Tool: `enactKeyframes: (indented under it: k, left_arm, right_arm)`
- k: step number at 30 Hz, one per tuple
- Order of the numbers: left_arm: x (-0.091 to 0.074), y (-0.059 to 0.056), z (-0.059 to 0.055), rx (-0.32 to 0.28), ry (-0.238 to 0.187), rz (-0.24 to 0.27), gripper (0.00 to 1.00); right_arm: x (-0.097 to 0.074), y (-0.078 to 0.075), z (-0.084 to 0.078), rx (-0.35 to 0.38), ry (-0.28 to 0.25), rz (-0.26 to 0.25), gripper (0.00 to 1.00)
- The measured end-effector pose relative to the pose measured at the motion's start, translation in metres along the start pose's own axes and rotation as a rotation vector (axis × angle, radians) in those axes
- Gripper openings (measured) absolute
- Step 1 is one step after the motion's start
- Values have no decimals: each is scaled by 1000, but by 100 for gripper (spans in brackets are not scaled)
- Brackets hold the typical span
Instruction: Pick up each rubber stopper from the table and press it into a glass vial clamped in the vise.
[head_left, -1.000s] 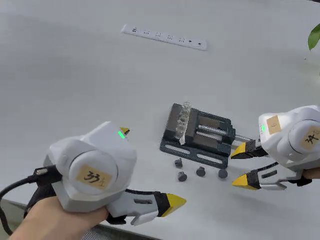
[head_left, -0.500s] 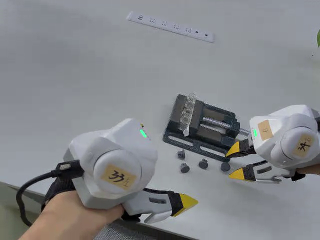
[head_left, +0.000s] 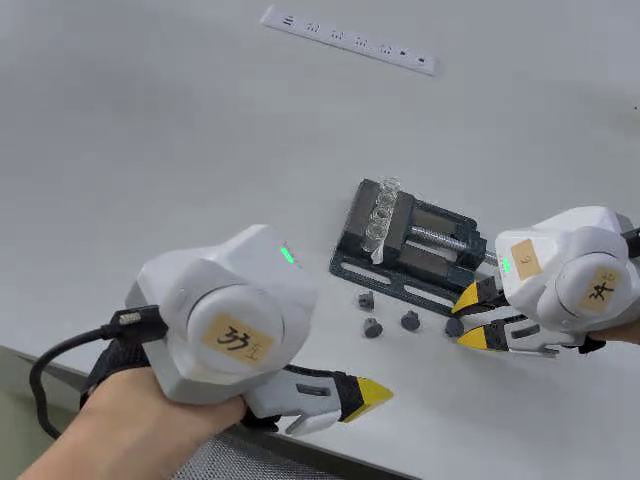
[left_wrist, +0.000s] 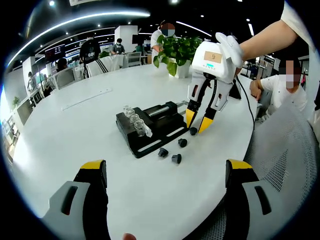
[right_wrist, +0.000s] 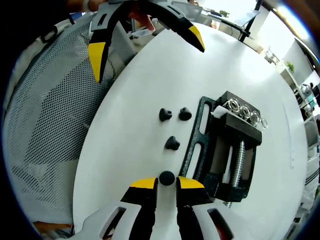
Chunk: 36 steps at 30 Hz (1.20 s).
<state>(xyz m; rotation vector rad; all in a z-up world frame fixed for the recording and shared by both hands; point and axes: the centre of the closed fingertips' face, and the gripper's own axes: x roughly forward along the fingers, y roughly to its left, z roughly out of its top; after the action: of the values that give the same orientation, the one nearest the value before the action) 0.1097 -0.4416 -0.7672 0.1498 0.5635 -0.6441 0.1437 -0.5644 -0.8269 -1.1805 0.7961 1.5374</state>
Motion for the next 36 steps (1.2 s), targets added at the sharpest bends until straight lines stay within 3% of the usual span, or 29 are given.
enactKeyframes:
  k: [36]
  left_arm:
    - [-1, -2, 1, -11, -7, -4, 98]
  right_arm:
    - [0, 1, 1, -30, 23, 29, 7]
